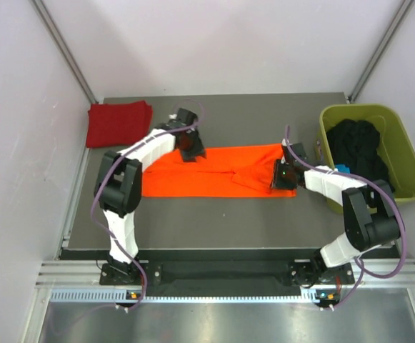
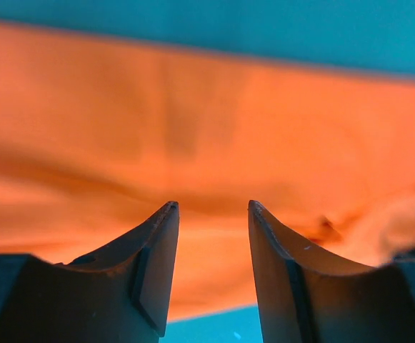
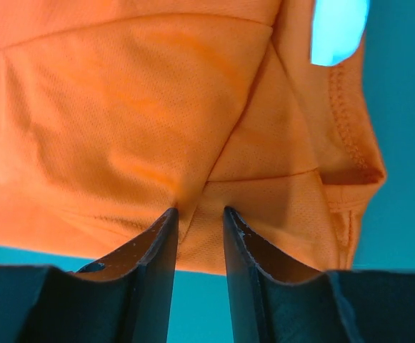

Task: Fold and stack the t-shirts
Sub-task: Fold the tshirt

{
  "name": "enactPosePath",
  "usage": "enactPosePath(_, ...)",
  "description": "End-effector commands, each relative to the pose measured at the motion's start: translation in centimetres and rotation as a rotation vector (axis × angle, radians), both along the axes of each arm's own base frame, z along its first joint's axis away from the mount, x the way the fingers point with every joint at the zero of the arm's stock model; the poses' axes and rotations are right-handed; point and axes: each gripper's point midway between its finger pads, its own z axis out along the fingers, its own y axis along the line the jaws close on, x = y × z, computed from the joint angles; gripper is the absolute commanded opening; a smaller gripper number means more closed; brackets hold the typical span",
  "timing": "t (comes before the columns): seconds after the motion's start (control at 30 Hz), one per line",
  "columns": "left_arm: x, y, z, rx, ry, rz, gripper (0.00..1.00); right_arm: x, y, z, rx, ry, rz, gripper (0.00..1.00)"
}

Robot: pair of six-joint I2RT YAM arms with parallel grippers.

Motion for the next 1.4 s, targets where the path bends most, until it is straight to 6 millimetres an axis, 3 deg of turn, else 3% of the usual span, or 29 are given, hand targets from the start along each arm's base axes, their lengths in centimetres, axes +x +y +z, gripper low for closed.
enactPosePath(0.0,1.7,7.6,0.4,0.063,0.012,0.113,0.49,2.0,-1.5,0.2,-0.057,-0.072,-0.118,0.33)
enactPosePath(0.03,1.8,9.9,-0.2,0.058,0.038,0.157,0.49,2.3,-1.7,0.0,-0.065,-0.076,-0.127,0.33)
enactPosePath(0.13,1.3,12.6,-0.9,0.047,0.061,0.205,0.49,3.1,-2.5,-0.6,-0.095,-0.072,-0.143,0.34)
enactPosePath(0.17,1.2,13.0,-0.4,0.055,0.047,0.206,0.50,3.2,-2.9,-1.5,-0.117,-0.045,-0.140,0.34)
enactPosePath(0.37,0.5,15.0,1.2,0.134,0.003,0.244,0.51,6.5,-4.4,-2.1,-0.162,-0.024,-0.138,0.34)
enactPosePath(0.47,-0.1,15.8,2.3,0.168,-0.022,0.260,0.51,8.7,-5.1,-1.6,-0.187,-0.030,-0.133,0.35)
enactPosePath(0.6,-0.9,16.1,4.1,0.165,-0.062,0.258,0.51,13.5,-5.3,0.1,-0.193,-0.075,-0.127,0.36)
enactPosePath(0.67,-1.4,16.1,5.4,0.158,-0.088,0.248,0.52,14.4,-5.7,-1.0,-0.208,-0.032,-0.124,0.37)
enactPosePath(0.7,-2.0,15.7,5.2,0.142,-0.079,0.233,0.52,16.4,-5.5,0.1,-0.198,-0.066,-0.125,0.38)
enactPosePath(0.73,-2.5,15.0,5.2,0.121,-0.078,0.215,0.52,16.9,-5.9,-0.1,-0.198,-0.054,-0.127,0.38)
enactPosePath(0.77,-2.8,14.4,6.1,0.099,-0.111,0.199,0.52,17.3,-5.8,-1.6,-0.191,-0.019,-0.120,0.38)
enactPosePath(0.8,-4.0,13.6,5.2,0.074,-0.085,0.166,0.52,19.6,-5.6,-0.2,-0.170,-0.058,-0.124,0.38)
enactPosePath(0.83,-4.8,12.5,5.7,0.058,-0.107,0.132,0.52,20.5,-5.9,-0.2,-0.163,-0.061,-0.121,0.38)
enactPosePath(0.87,-5.1,11.8,5.7,0.044,-0.122,0.111,0.52,20.7,-6.0,-1.5,-0.162,-0.023,-0.114,0.38)
enactPosePath(0.9,-6.3,11.1,4.7,0.033,-0.094,0.086,0.52,22.9,-6.0,0.2,-0.154,-0.075,-0.118,0.38)
enactPosePath(0.93,-7.2,9.9,4.8,0.017,-0.100,0.055,0.52,23.8,-6.2,0.4,-0.156,-0.083,-0.115,0.39)
enactPosePath(0.97,-7.9,9.0,4.5,0.005,-0.093,0.031,0.52,24.1,-6.1,-1.2,-0.150,-0.049,-0.102,0.39)
enactPosePath(1.0,-8.8,8.3,3.7,-0.005,-0.085,0.004,0.53,26.7,-5.9,1.1,-0.137,-0.116,-0.097,0.40)
enactPosePath(1.1,-10.9,5.4,2.8,-0.014,-0.067,-0.068,0.53,30.4,-5.2,2.6,-0.099,-0.194,-0.052,0.41)
enactPosePath(1.23,-13.3,1.5,1.8,-0.022,-0.062,-0.178,0.51,31.6,-4.7,5.2,-0.059,-0.285,-0.052,0.42)
enactPosePath(1.27,-13.4,1.3,1.5,-0.004,-0.067,-0.185,0.50,31.5,-4.5,7.6,-0.044,-0.327,-0.054,0.42)
enactPosePath(1.3,-13.7,1.1,1.2,0.010,-0.066,-0.198,0.50,30.5,-4.4,6.9,-0.038,-0.304,-0.054,0.42)
enactPosePath(1.33,-13.9,0.5,0.7,0.022,-0.065,-0.222,0.50,30.5,-4.3,7.9,-0.026,-0.337,-0.058,0.43)
enactPosePath(1.37,-14.0,0.4,0.3,0.030,-0.064,-0.227,0.49,30.0,-4.0,10.8,-0.011,-0.384,-0.054,0.44)
